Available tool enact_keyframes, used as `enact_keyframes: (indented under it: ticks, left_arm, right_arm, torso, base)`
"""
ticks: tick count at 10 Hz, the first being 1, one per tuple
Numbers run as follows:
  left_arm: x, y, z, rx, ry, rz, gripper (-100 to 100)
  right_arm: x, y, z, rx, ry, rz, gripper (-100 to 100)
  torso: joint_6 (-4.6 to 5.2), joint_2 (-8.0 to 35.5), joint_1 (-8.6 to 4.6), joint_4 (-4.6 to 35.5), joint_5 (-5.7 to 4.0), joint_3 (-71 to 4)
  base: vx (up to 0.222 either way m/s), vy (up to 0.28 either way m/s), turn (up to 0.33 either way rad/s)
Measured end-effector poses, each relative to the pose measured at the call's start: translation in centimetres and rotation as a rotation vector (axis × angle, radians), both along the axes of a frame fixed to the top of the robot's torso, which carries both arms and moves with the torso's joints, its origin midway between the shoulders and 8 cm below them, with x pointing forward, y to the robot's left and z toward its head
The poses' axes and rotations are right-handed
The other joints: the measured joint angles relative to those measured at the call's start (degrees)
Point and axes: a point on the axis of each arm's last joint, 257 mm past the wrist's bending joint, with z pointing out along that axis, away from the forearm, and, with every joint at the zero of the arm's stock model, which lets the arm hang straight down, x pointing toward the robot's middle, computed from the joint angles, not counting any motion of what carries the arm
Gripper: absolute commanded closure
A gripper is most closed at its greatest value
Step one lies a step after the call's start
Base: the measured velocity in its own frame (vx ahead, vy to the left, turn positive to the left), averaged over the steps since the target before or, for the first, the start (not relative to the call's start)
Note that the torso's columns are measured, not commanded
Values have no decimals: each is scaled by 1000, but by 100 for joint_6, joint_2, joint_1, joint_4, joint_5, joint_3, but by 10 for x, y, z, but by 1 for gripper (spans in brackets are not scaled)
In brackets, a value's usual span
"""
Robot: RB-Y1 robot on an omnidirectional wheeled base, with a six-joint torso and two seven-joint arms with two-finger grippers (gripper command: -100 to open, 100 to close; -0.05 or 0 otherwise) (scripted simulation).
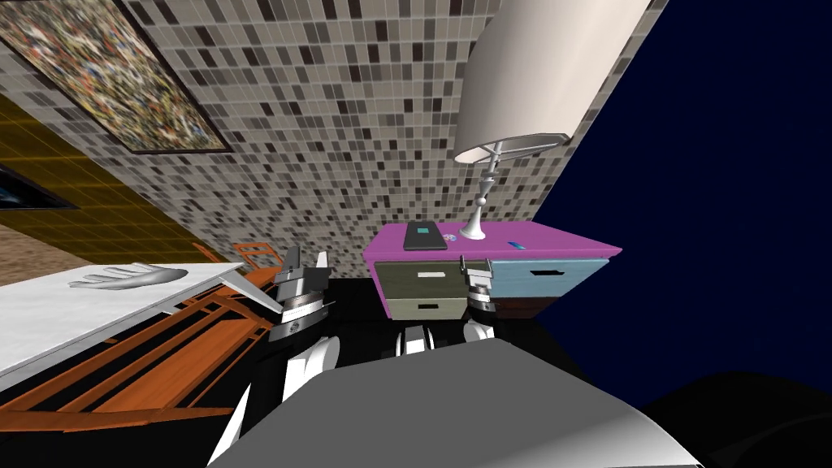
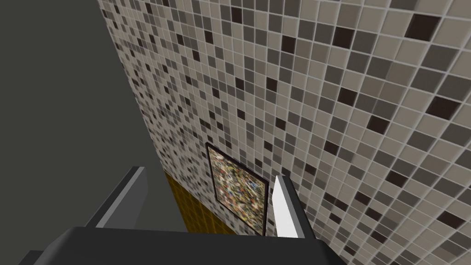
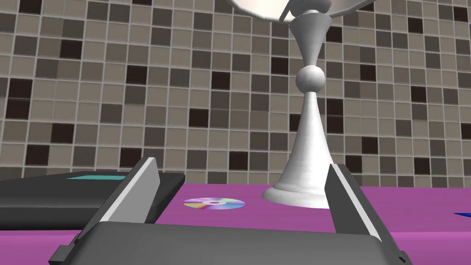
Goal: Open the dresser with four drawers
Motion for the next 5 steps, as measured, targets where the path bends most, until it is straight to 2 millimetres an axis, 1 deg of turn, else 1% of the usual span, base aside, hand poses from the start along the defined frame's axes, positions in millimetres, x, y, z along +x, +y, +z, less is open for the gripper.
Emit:
enact_keyframes:
  ticks: [1, 2, 3, 4, 5]
  left_arm:
    - [0, 0, 0, 0, 0, 0, 0]
    - [0, 0, 0, 0, 0, 0, 0]
    - [0, 0, 0, 0, 0, 0, 0]
    - [0, 0, 0, 0, 0, 0, 0]
    - [0, 0, 0, 0, 0, 0, 0]
  right_arm:
    - [2, -1, -3, 35, -4, 17, -100]
    - [2, -2, -4, 54, -8, 29, -100]
    - [3, -3, -11, 96, -7, 45, -100]
    - [4, -4, -15, 132, -11, 62, -100]
    - [4, -4, -16, 152, -16, 74, -100]
  torso:
    - [5, 0, -2, 0, 1, 0]
    - [5, -1, -7, 0, -1, -1]
    - [0, 0, -1, 0, 0, 0]
    - [5, 0, -3, 0, 0, 0]
    - [5, -1, -7, 0, -1, -1]
  base:
    - [0, 9, -25]
    - [-7, 22, 161]
    - [-6, 19, 94]
    - [-2, 9, -16]
    - [-9, 19, 112]
